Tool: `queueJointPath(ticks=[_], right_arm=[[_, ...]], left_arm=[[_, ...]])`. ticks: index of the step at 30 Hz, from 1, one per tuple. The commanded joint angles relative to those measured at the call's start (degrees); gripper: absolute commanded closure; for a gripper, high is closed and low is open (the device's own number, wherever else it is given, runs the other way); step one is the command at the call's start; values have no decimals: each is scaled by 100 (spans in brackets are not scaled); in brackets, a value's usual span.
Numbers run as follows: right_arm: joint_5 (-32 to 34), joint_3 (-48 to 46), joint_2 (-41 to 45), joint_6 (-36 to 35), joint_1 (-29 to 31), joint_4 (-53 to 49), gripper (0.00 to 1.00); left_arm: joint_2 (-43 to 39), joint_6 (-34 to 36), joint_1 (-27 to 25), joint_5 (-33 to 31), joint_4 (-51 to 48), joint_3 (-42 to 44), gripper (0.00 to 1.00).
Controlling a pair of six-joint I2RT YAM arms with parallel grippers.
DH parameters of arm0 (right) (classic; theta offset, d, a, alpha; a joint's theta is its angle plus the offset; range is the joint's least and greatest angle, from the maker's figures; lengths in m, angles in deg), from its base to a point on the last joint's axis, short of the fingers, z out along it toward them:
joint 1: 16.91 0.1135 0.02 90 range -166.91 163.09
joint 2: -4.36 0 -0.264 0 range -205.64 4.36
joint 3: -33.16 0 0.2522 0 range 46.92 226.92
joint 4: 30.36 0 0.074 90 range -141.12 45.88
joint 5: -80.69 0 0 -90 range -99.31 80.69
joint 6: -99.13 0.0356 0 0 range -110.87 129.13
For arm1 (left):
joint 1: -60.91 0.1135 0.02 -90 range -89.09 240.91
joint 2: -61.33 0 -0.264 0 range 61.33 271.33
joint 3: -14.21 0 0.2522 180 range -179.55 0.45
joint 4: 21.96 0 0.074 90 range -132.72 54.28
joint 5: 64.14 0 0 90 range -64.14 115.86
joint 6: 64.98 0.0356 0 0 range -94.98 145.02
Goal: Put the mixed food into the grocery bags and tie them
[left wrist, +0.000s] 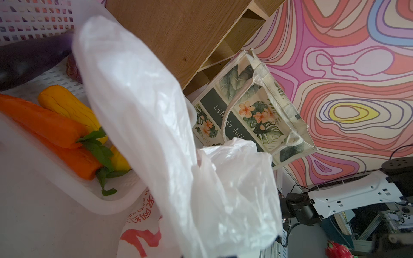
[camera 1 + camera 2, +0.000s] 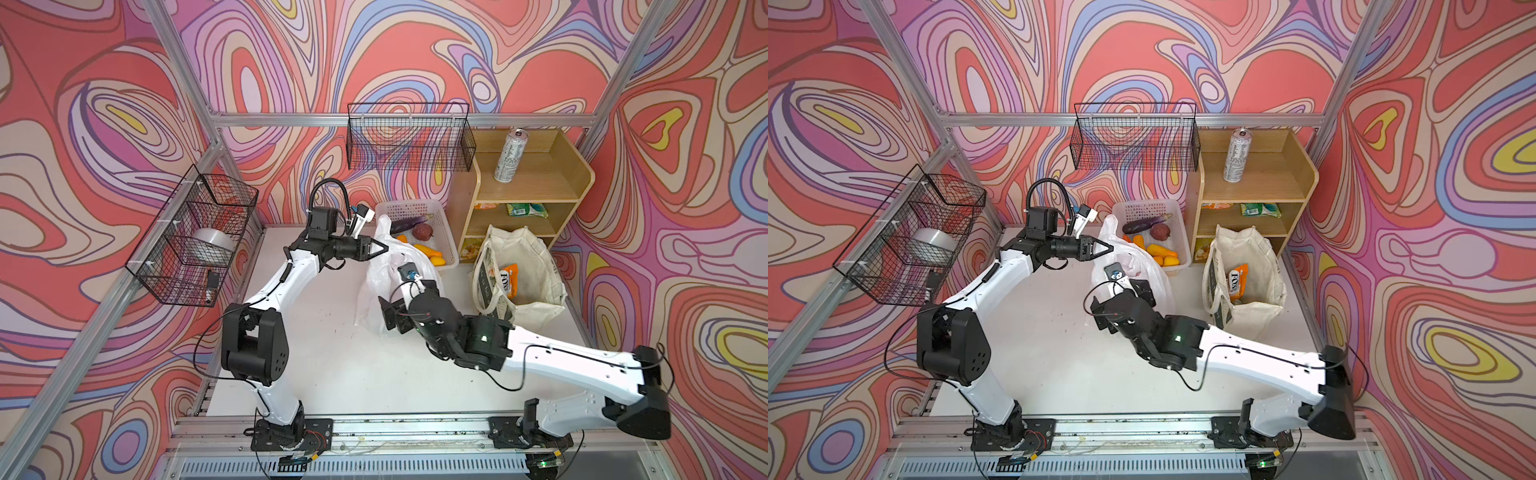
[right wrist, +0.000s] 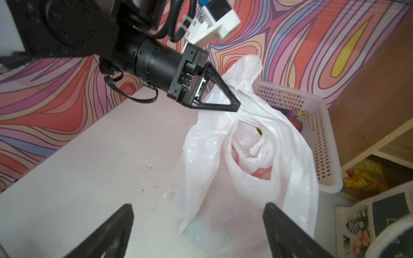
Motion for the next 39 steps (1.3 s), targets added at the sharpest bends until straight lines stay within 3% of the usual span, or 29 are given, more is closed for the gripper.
queueJointPath(ticks=[1, 3, 5, 8, 12, 17, 21, 25, 33, 37, 39], right_arm=[[-300, -540, 819, -1069, -22, 1085, 2], [-792, -274, 799, -1399, -413, 1032, 5], [-1666, 578, 330, -961, -1412, 177, 11], [-3032, 1275, -211, -541, -2520, -61, 16], [-4217, 2218, -1059, -92, -3205, -336, 21], [-6145, 2951, -2079, 871, -3940, -245, 29], [-6701, 3231, -2630, 1273, -4086, 42, 28], [-7146, 3535, -3186, 1635, -4130, 282, 27], [-7433, 4200, -4019, 1938, -4147, 377, 28], [-7477, 4515, -4303, 2011, -4168, 384, 33], [-7518, 4592, -4378, 2053, -4203, 452, 42]], left_arm=[[14, 118, 10, 297, 217, 40, 100], [23, 221, 10, 380, 142, 16, 100], [7, 417, 10, 437, -104, -17, 100], [-11, 681, 10, 509, -342, -80, 100], [-68, 1124, 10, 513, -675, -158, 100], [-210, 1171, 10, 443, -36, 31, 100], [-180, 1223, 10, 462, 261, -48, 100], [-111, 1454, 10, 524, -54, -251, 100], [-187, 1608, 2, 588, -203, -276, 100], [-230, 1662, 1, 589, -275, -251, 100], [-247, 1659, 1, 587, -289, -215, 100]])
